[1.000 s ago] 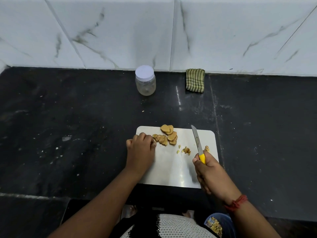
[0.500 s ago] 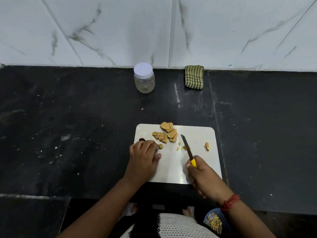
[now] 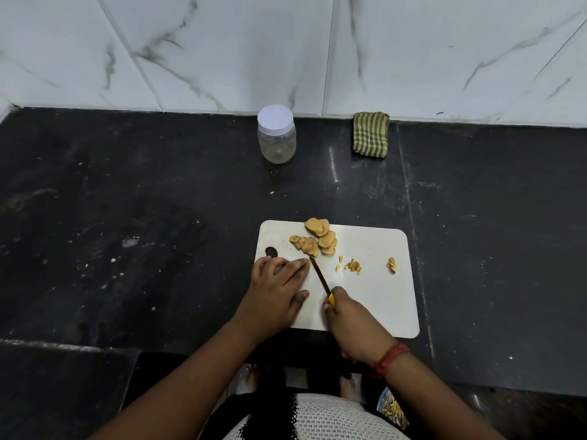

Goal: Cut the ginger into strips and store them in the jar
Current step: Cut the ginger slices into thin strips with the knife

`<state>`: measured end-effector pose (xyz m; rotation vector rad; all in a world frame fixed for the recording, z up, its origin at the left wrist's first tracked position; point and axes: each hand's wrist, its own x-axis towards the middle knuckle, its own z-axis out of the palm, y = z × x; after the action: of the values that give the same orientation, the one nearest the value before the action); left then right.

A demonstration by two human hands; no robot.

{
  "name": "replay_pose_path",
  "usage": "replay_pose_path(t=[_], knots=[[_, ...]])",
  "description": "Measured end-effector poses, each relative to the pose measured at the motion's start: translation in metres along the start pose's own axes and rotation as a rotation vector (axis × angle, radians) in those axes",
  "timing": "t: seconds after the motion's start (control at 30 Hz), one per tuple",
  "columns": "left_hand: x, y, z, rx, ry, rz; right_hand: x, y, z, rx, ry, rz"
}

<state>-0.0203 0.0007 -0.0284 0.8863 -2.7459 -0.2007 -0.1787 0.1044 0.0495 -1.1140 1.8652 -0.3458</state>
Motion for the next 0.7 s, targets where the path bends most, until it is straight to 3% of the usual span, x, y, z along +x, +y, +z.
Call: replay_pose_path(t=[0.7], knots=[[-0.001,-0.004,0.000,0.004,0.051,0.029,0.007,-0.005,0.019,-0.344,0.008,-0.010]])
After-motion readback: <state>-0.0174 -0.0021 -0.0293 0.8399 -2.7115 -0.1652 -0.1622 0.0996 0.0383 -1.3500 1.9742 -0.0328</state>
